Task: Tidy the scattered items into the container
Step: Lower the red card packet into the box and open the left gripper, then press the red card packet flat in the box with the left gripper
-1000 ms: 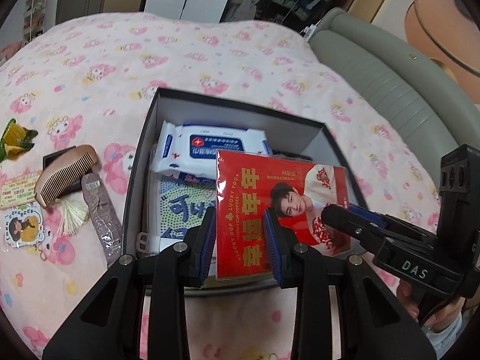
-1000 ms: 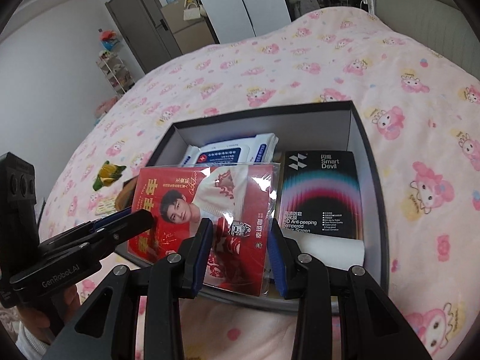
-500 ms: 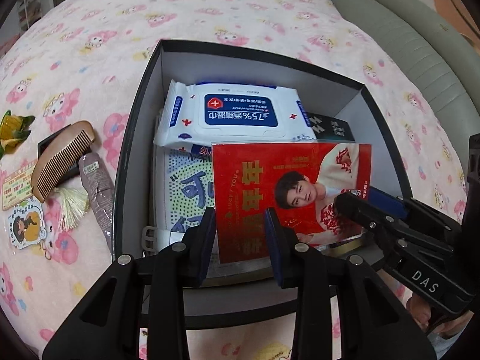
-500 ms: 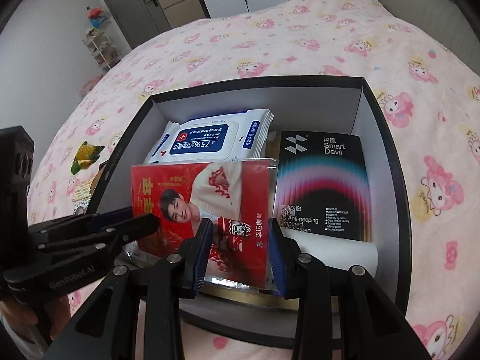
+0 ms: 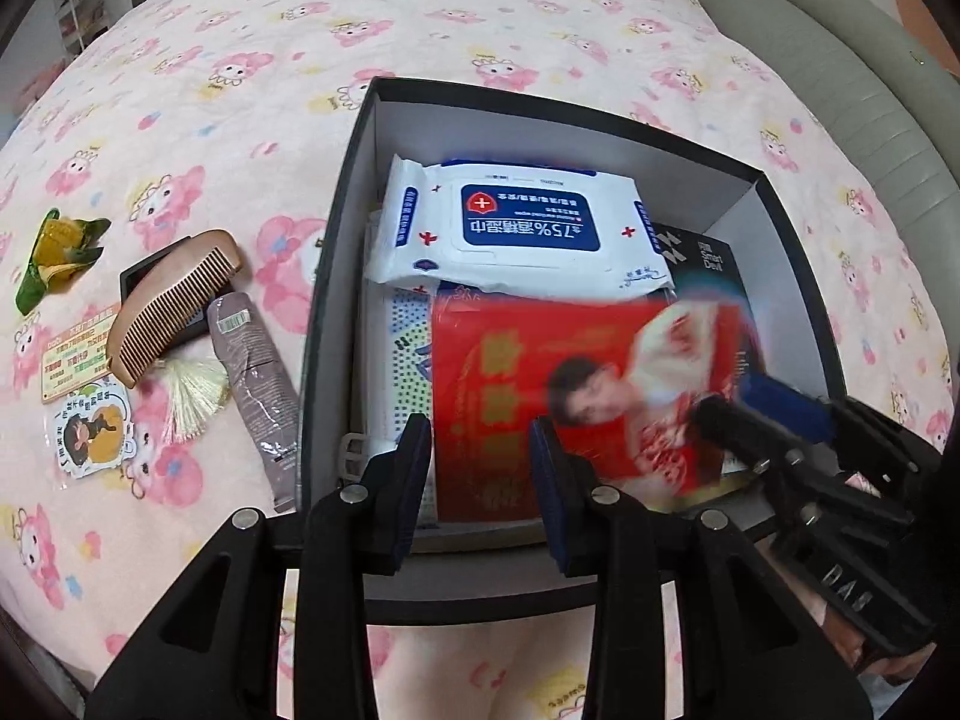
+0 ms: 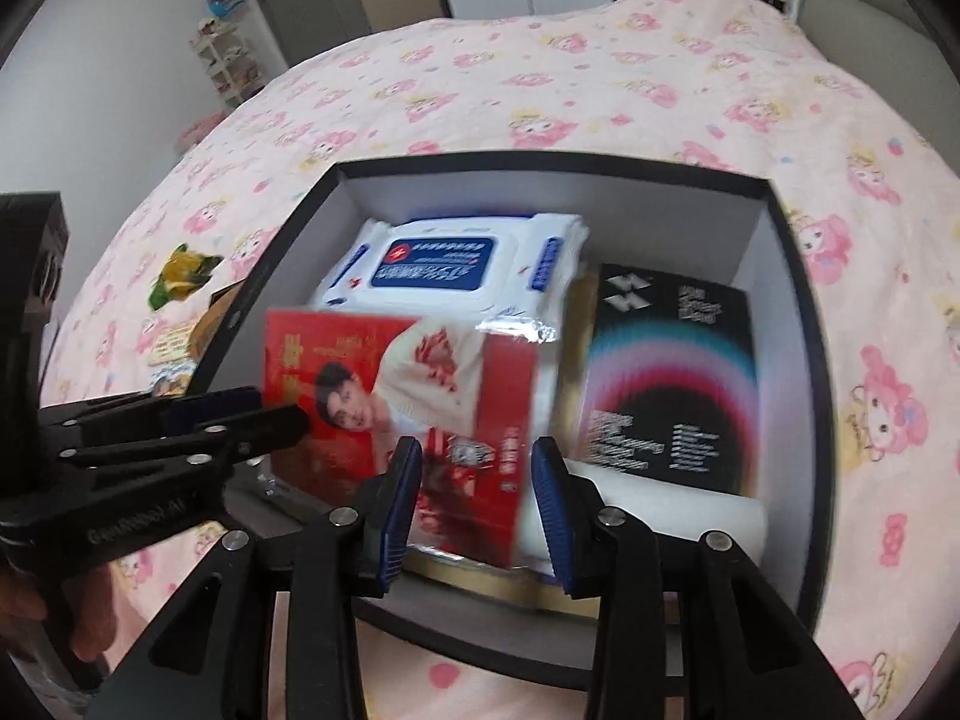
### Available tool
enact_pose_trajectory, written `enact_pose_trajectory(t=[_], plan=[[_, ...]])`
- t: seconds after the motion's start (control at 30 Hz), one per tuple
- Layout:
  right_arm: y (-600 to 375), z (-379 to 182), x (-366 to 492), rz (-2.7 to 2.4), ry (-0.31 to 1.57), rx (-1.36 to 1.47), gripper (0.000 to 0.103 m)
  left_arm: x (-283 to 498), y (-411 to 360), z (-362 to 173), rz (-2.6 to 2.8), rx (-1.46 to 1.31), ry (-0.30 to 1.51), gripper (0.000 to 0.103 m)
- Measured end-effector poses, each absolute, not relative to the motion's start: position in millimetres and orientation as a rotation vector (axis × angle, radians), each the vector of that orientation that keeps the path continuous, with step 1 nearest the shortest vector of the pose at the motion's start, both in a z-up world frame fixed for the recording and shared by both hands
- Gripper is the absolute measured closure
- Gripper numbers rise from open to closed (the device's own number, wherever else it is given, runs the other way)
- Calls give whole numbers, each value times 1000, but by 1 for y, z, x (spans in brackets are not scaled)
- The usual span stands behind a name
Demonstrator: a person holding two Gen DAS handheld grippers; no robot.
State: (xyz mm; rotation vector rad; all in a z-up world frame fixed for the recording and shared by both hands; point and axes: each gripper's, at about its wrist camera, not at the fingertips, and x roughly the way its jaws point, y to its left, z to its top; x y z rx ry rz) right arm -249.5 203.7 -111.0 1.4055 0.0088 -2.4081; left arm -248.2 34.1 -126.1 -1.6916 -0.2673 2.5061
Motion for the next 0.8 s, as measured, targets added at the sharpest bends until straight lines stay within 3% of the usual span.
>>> enact_pose_trajectory(t=[0.57,0.8], plan=[[185,-104,-242,-2219,68,1399,69,-249,38,-122,2482,-1627,-279,70],[180,-149,-265,-2110,32,1656,69,-250,40,-125,2448,-1638,-279,70]])
